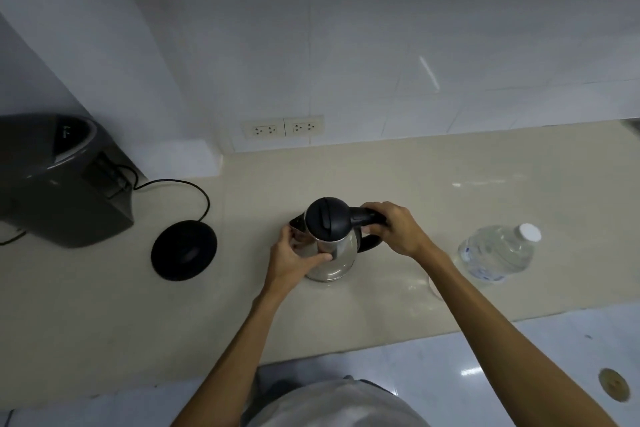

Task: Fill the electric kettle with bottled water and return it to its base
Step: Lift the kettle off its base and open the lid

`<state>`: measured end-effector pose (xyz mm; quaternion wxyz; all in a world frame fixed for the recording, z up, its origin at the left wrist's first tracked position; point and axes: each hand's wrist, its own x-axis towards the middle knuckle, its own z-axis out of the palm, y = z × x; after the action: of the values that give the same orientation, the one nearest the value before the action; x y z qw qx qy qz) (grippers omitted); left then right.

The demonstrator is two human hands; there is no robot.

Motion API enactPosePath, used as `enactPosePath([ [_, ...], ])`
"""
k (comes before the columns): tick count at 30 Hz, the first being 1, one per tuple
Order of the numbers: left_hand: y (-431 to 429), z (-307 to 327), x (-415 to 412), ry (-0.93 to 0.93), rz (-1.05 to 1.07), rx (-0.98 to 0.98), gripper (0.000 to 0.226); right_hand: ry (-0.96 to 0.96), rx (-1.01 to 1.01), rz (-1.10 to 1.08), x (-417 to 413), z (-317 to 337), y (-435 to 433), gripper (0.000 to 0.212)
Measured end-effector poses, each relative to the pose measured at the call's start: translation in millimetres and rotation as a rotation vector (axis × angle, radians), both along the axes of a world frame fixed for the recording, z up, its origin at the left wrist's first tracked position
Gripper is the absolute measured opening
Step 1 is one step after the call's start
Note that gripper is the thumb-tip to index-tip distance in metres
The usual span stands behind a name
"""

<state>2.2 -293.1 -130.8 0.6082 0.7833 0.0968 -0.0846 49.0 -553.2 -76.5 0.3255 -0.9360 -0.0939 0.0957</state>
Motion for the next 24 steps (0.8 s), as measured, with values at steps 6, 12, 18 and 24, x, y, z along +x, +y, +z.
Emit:
enactPosePath([
  [6, -2, -2, -2, 0.015, 0.030, 0.036, 0.092, 0.011, 0.020, 0.024, 3, -4, -4, 0.032],
  [12, 4, -7, -2, 0.015, 0.011, 0.031, 0.090, 0.080, 0.064, -0.029, 7, -4, 2, 0.040],
  [18, 24, 4, 11, -0.029, -0.095, 0.019, 0.122, 0.076, 0.176, -0.146, 1, 22, 28, 0.061],
  [24, 35, 23, 39, -0.072, -0.329, 0.096, 0.121, -0.121, -0.065, -0.011, -3, 13, 94, 0.062],
])
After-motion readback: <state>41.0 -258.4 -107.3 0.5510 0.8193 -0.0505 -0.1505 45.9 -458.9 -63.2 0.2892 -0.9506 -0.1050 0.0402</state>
